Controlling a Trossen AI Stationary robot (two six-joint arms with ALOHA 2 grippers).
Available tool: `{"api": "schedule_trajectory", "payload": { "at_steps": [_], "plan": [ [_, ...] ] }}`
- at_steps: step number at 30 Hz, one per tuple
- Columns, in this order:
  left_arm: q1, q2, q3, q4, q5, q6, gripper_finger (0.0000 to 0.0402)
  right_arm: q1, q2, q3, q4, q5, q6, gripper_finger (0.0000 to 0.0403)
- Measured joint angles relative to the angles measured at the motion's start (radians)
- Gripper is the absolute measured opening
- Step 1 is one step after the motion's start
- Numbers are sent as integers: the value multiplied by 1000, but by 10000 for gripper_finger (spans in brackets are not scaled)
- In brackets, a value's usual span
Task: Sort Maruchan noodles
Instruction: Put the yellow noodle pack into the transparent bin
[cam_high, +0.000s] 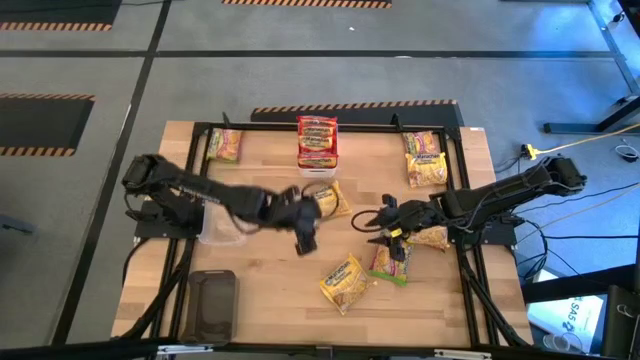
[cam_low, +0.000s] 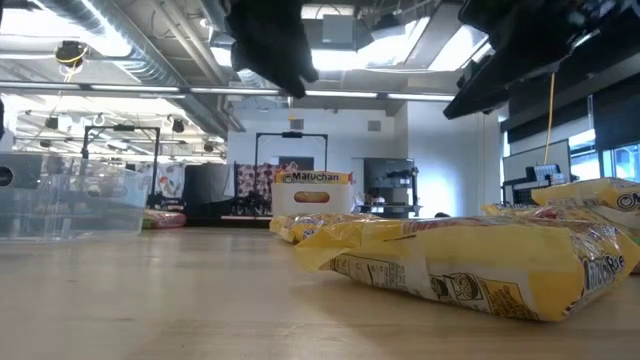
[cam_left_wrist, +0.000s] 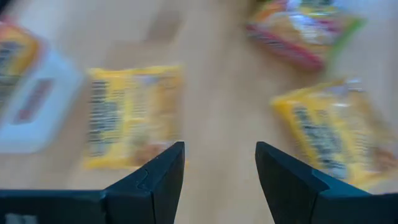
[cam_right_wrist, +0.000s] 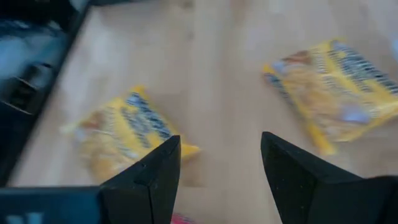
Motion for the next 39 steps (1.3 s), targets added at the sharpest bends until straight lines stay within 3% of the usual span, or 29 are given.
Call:
{"api": "schedule_trajectory", "payload": {
  "at_steps": [6, 13, 17, 21, 27, 33, 39],
  "plan": [
    [-131, 49, -105, 316, 61, -68, 192, 84, 27, 0, 84, -45, 88, 198],
    [-234, 147, -116, 555, 26, -95, 192, 149, 69, 1, 130, -31, 384, 199],
    [-262, 246, -116, 677, -3, -101, 192, 202, 125, 1, 120, -72, 552, 225],
    [-282, 333, -117, 793, -4, -142, 192, 241, 195, 1, 100, -23, 684, 263],
    [-301, 434, -116, 856, -10, -203, 192, 253, 334, 18, 216, -11, 726, 279],
    [-302, 465, -115, 850, -35, -272, 192, 244, 426, 70, 196, 121, 679, 279],
    [-302, 444, -115, 797, -44, -282, 187, 233, 485, 88, 184, 45, 700, 279]
  ]
}}
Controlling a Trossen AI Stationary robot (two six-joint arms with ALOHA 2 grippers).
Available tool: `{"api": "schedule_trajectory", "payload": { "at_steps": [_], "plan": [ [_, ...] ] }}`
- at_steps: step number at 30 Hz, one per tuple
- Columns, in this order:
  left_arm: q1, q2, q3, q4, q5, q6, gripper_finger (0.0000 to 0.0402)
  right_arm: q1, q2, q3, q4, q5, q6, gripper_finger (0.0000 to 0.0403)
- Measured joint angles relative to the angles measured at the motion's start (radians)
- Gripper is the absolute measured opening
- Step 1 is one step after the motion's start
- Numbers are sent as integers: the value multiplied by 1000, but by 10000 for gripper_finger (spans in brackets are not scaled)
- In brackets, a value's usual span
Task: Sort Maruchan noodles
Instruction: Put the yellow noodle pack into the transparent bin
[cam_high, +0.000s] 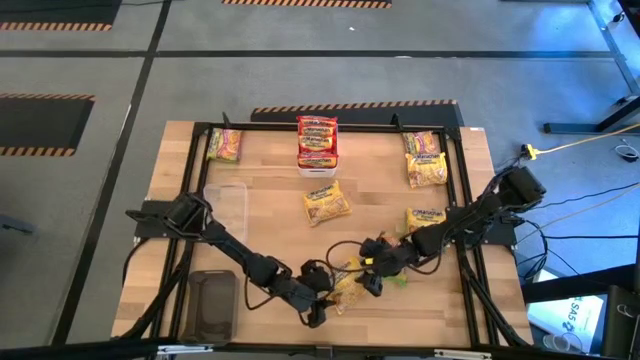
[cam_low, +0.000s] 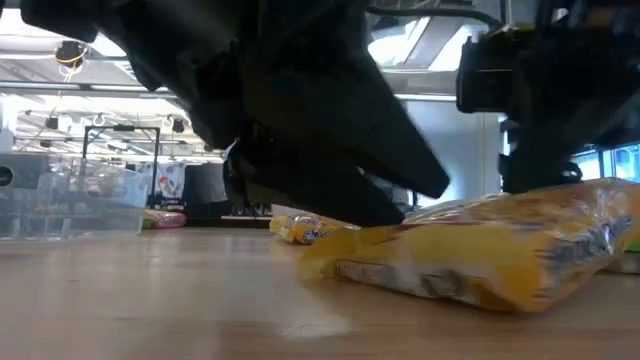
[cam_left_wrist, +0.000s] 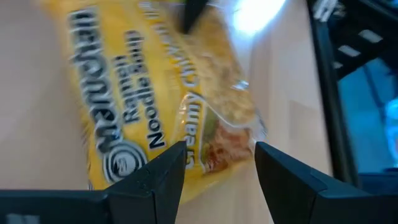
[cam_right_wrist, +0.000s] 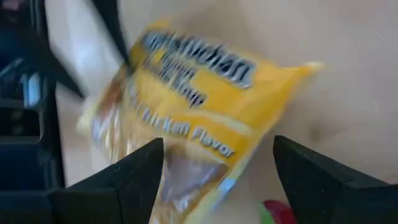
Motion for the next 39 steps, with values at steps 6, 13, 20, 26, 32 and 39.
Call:
{"api": "schedule_trajectory", "payload": {
  "at_steps": [6, 13, 20, 26, 32, 39],
  "plan": [
    [0, -39, -3, -161, -24, -18, 186, 22, 6, 51, 2, -75, 2, 279],
    [-7, -77, 8, -160, -18, -15, 186, 23, -6, 112, -102, -119, 31, 279],
    [-48, -105, 6, -173, -41, 22, 186, 124, 23, 105, -122, -69, 254, 279],
    [-45, -97, 7, -181, -76, 120, 186, 213, 78, 105, -101, 120, 426, 279],
    [-23, -69, 9, -182, -73, 213, 186, 223, 128, 105, -73, 244, 523, 279],
    [-23, -33, -8, -192, -58, 192, 186, 223, 170, 105, 49, 300, 525, 280]
  ]
}}
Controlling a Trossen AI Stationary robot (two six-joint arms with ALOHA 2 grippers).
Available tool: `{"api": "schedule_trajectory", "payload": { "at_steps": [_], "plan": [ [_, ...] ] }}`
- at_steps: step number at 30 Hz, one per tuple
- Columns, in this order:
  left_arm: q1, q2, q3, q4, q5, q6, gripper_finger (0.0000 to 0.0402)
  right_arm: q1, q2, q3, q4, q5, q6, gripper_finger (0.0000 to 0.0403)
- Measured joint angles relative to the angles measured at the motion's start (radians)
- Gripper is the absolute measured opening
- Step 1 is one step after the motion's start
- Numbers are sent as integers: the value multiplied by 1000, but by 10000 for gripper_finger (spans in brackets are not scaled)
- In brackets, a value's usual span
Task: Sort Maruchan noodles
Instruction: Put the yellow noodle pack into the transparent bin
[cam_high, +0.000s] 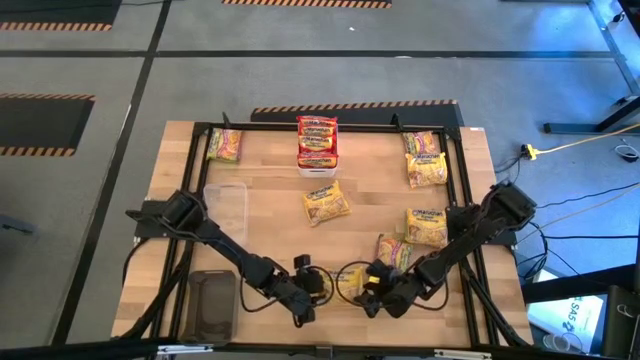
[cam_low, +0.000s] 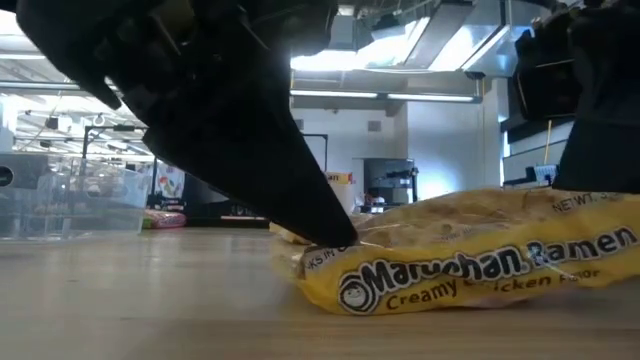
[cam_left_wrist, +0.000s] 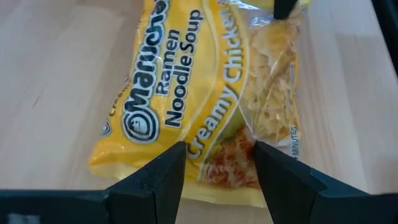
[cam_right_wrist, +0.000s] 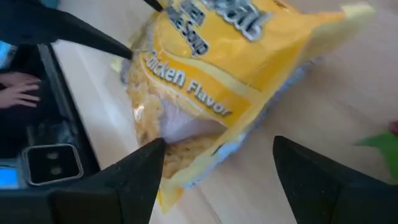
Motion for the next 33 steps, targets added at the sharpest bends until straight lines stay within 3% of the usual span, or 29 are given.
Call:
{"api": "schedule_trajectory", "payload": {
  "at_steps": [12, 17, 22, 33],
  "plan": [
    [-10, 16, -2, 13, 5, -5, 186, -8, 23, 0, 128, 152, 2, 280],
    [-10, 16, -2, 13, 7, -5, 186, -16, 36, 0, 204, 139, -29, 280],
    [-11, 16, -2, 18, 7, -4, 186, -16, 34, 0, 242, 42, -59, 280],
    [-10, 16, -2, 19, 1, -5, 186, -42, 35, 0, 246, 156, 4, 280]
  ]
}}
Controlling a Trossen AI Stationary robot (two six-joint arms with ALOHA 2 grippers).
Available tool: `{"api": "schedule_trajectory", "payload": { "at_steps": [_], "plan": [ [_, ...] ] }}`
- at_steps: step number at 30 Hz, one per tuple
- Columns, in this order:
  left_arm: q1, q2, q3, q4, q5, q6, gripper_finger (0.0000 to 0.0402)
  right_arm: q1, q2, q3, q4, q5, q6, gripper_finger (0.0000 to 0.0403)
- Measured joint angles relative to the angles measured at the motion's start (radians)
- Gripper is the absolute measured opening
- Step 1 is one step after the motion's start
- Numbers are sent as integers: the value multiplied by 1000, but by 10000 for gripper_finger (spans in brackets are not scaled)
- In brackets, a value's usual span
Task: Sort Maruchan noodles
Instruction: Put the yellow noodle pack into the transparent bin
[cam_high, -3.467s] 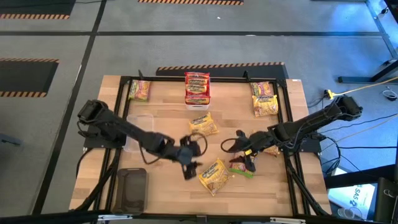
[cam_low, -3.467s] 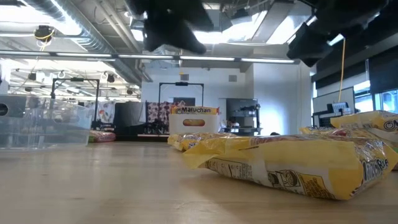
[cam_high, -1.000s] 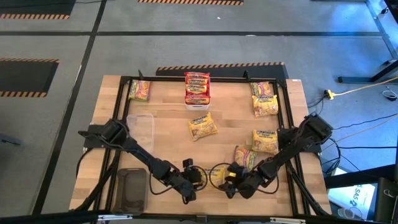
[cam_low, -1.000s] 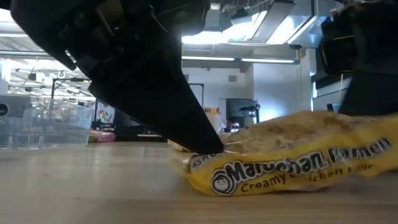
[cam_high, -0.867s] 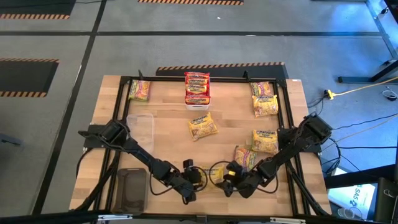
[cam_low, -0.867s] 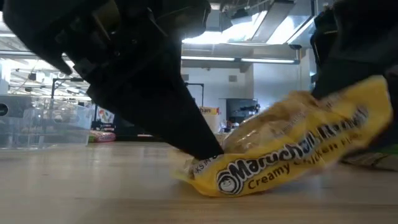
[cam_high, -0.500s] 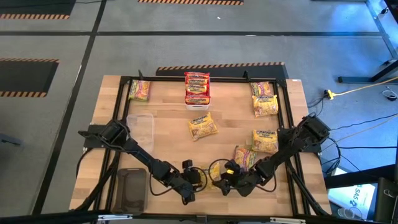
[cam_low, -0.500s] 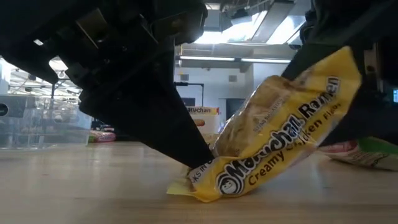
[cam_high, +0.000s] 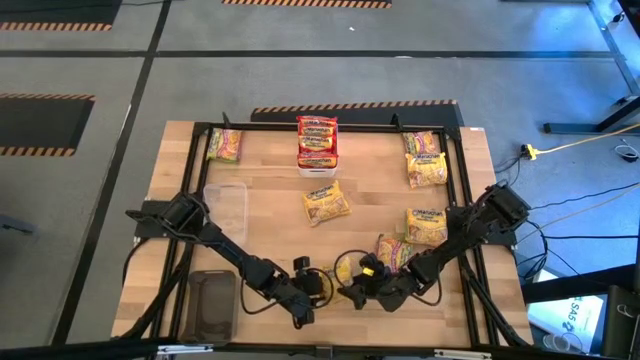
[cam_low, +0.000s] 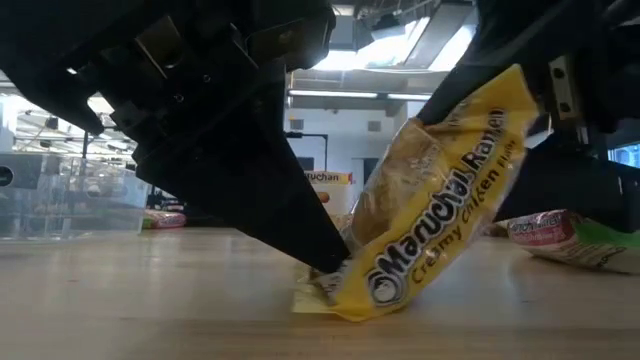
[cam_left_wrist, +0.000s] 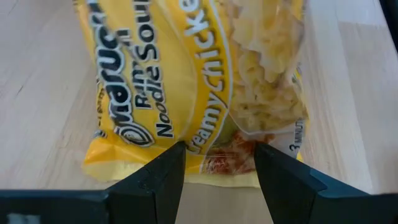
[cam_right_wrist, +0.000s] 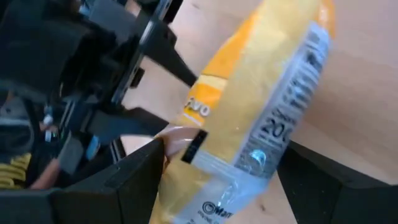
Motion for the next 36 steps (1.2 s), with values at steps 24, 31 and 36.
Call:
{"api": "schedule_trajectory", "payload": {
  "at_steps": [24, 31, 36],
  "plan": [
    [0, 0, 0, 16, -6, 0, 186, -98, 1, 0, 49, -114, 63, 267],
    [1, 0, 0, 19, -28, 4, 186, -95, 1, 0, 40, -112, -9, 168],
    [-7, -25, 0, 5, -19, 0, 186, -96, 1, -2, 38, -108, -96, 95]
  ]
}}
